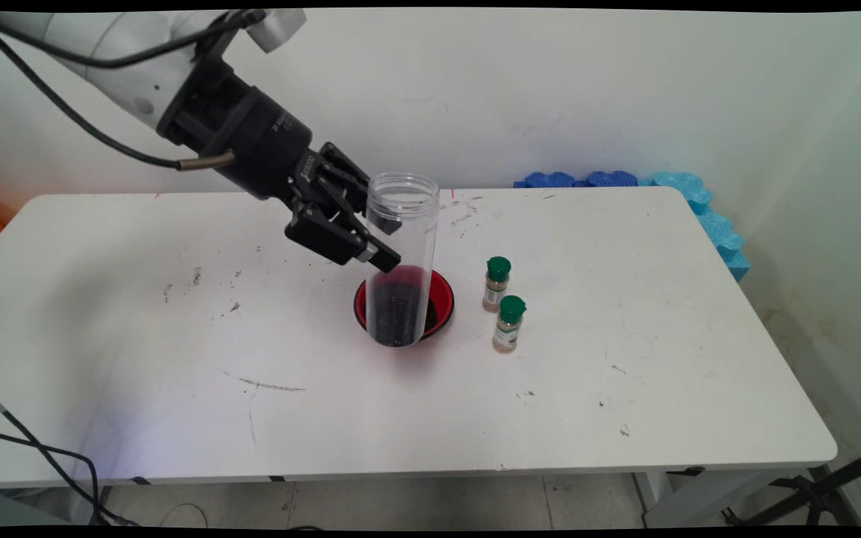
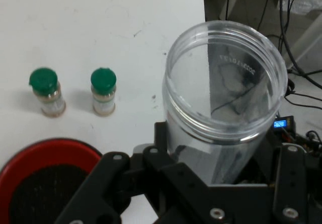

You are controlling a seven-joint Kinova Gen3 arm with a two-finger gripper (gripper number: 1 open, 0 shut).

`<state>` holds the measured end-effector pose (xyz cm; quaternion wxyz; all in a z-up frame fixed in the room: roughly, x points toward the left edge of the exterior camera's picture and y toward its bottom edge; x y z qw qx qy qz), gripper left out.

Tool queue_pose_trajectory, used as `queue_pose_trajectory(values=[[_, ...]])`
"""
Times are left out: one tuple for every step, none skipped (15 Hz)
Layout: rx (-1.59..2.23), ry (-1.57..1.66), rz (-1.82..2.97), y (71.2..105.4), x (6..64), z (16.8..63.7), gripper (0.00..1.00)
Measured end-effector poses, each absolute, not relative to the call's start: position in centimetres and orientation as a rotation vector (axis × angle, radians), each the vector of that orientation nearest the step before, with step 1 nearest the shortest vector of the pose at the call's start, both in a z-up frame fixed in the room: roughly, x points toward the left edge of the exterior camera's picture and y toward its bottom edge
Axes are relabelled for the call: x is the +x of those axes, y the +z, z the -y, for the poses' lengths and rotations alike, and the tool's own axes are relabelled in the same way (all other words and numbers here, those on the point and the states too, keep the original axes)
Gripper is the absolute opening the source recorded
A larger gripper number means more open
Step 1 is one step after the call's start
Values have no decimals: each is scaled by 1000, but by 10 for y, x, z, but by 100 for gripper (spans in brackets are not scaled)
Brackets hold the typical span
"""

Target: Pour the black seasoning powder in the red bowl

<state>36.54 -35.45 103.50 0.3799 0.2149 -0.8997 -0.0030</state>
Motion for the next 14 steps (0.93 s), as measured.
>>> queue_pose_trajectory(values=[[571,-18,2296,1036,367,355,0],[606,-34,2293,1036,368,356,0],[652,-53,2286,1036,370,357,0],[693,-67,2278,1036,372,358,0],[722,-77,2270,1036,373,359,0],[765,-90,2259,1036,374,361,0],[795,-99,2250,1036,375,362,0],[846,-117,2233,1035,377,364,0],[887,-133,2217,1034,378,365,0],[931,-156,2199,1033,379,367,0],[971,-183,2179,1032,379,368,0],[1008,-209,2160,1030,380,369,0],[1050,-239,2138,1028,380,370,0],[1088,-266,2116,1026,381,372,0]])
